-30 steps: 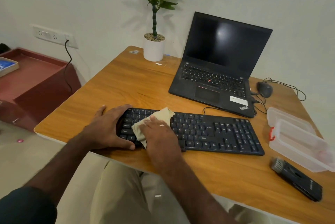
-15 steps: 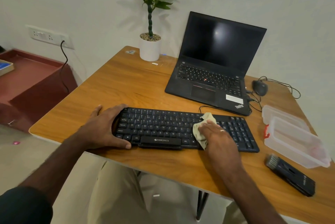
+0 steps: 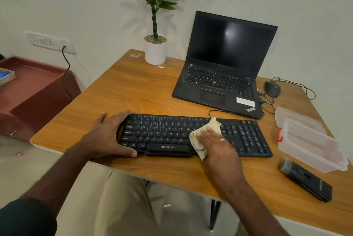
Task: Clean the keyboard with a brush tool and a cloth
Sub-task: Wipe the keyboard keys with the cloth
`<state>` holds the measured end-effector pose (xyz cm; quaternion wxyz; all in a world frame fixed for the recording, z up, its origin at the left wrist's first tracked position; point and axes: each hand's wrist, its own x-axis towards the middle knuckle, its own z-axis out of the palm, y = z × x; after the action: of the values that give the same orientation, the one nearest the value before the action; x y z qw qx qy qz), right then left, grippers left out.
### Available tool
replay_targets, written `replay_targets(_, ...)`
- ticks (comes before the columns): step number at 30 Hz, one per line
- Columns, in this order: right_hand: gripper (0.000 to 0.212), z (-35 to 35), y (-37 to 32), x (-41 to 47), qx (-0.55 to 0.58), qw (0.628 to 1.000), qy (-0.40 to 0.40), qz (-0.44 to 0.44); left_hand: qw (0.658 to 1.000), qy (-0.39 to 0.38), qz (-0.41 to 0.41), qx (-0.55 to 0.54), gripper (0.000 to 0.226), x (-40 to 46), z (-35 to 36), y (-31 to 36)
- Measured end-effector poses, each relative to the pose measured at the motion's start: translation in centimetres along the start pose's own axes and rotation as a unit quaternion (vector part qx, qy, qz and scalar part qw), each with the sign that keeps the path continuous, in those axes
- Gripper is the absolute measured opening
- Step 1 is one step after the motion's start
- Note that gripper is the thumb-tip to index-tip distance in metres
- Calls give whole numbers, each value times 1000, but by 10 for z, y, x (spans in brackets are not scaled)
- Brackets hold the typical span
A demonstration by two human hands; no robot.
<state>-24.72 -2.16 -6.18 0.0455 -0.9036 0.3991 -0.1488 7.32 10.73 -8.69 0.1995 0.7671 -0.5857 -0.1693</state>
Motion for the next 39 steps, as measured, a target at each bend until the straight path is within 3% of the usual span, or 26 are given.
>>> replay_targets(5, 55, -20, 38, 2, 16, 994, 4, 112, 1000, 0, -2, 3, 135, 2, 1, 0)
replay_targets(11, 50, 1, 9, -7, 38, 999, 8, 25, 1000, -5, -3, 2, 131, 1, -1, 1)
replay_targets(19, 55, -2, 27, 5, 57, 994, 23, 90, 1000, -5, -12, -20, 124, 3, 0, 4)
replay_targets(24, 53, 4, 14, 0, 78, 992, 40, 95, 989, 83, -4, 125, 139, 18, 11, 69)
replay_targets(28, 53, 11, -5, -7, 69, 995, 36, 68, 980, -3, 80, 181, 150, 41, 37, 133)
replay_targets(31, 54, 9, -3, -9, 53, 997, 29, 49, 973, -76, 83, 201, 156, 56, 57, 146)
replay_targets(39, 42, -20, 42, -18, -49, 998, -13, 33, 971, -110, 77, 196, 152, 61, 52, 145)
